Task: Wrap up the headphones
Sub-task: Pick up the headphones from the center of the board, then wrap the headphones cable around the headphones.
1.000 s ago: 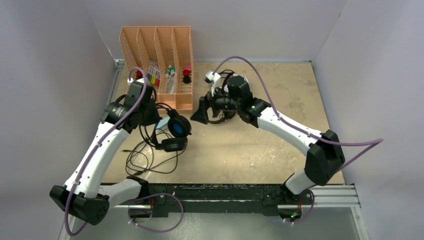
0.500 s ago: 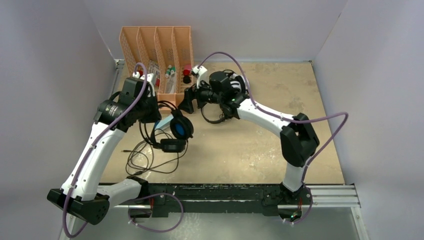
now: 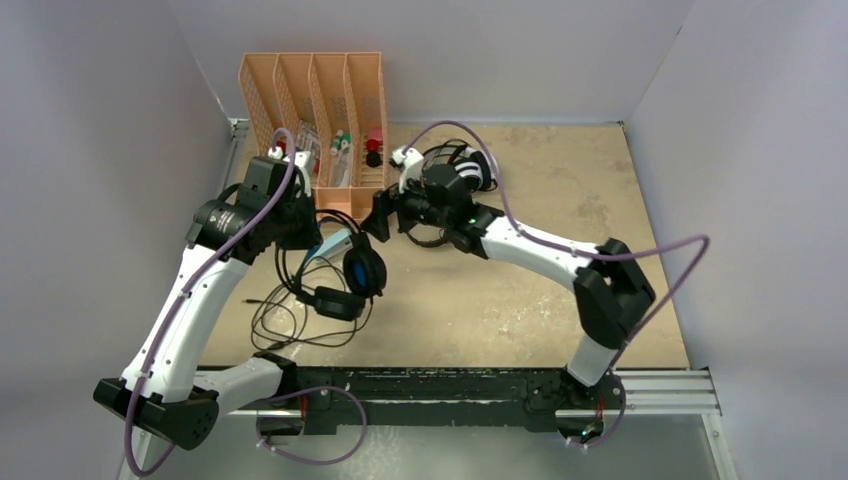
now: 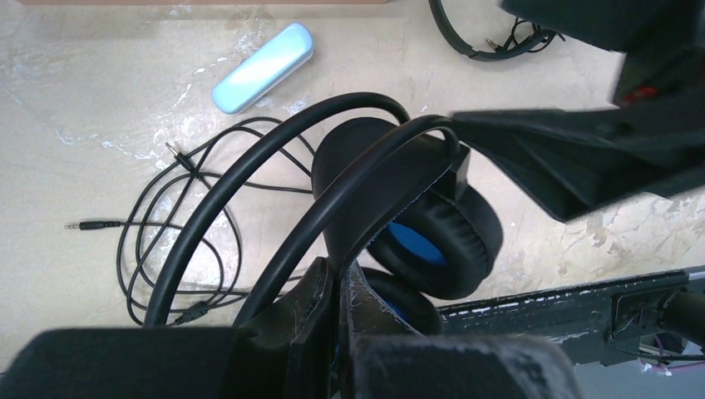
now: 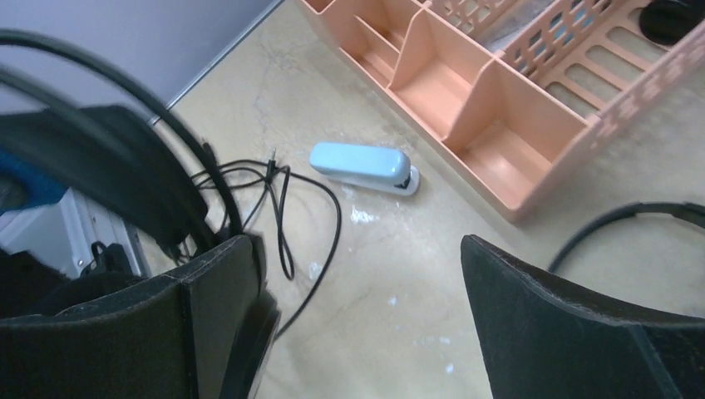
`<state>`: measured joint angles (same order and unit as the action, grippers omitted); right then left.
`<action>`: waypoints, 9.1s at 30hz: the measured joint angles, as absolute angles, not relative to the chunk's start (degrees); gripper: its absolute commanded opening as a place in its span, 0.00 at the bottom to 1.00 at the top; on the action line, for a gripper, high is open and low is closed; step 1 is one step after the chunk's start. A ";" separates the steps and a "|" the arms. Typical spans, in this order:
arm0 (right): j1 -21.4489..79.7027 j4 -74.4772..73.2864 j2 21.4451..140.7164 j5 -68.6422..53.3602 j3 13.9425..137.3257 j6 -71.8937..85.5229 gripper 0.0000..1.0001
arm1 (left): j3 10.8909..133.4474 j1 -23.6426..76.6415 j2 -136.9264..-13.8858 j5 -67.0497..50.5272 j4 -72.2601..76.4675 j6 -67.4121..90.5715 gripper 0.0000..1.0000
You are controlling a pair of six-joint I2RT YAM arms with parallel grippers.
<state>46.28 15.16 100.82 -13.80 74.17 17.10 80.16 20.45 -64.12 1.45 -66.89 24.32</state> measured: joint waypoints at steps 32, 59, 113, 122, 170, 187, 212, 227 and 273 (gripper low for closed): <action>48.95 2.39 101.45 -7.31 81.43 8.51 0.00 | 86.94 22.33 -66.81 -0.56 -66.54 26.44 0.54; 38.85 -43.42 100.22 -8.82 92.92 2.09 0.00 | 76.84 44.31 -76.49 20.14 -50.57 35.14 0.84; 27.18 24.80 68.93 -33.08 61.36 18.96 0.99 | 136.38 31.53 -88.03 18.68 -47.79 57.78 0.00; 28.84 43.42 69.63 -32.75 55.42 26.37 0.99 | 137.47 31.53 -89.38 21.43 -40.91 59.72 0.00; 7.94 -6.79 68.93 -42.83 90.98 -10.04 0.00 | 80.84 30.79 -68.07 10.48 -42.35 8.34 0.00; 25.74 -18.02 84.14 -38.48 112.57 -14.31 0.00 | 80.73 39.72 -79.90 17.37 -40.77 11.64 0.00; 32.53 -27.75 101.95 -10.96 122.61 -12.16 0.00 | 76.84 44.75 -68.93 0.45 -23.53 11.81 0.00; 26.76 15.66 90.35 -37.12 79.61 13.43 0.11 | 73.01 44.86 -62.30 7.51 2.48 30.02 0.00; 26.92 10.41 107.70 -20.01 80.38 16.86 0.00 | 94.65 26.37 -84.18 -1.63 -15.14 85.56 0.00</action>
<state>26.92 10.41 107.70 -20.01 80.38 16.86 94.65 26.37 -84.18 -1.63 -15.14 85.56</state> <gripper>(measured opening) 0.020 0.086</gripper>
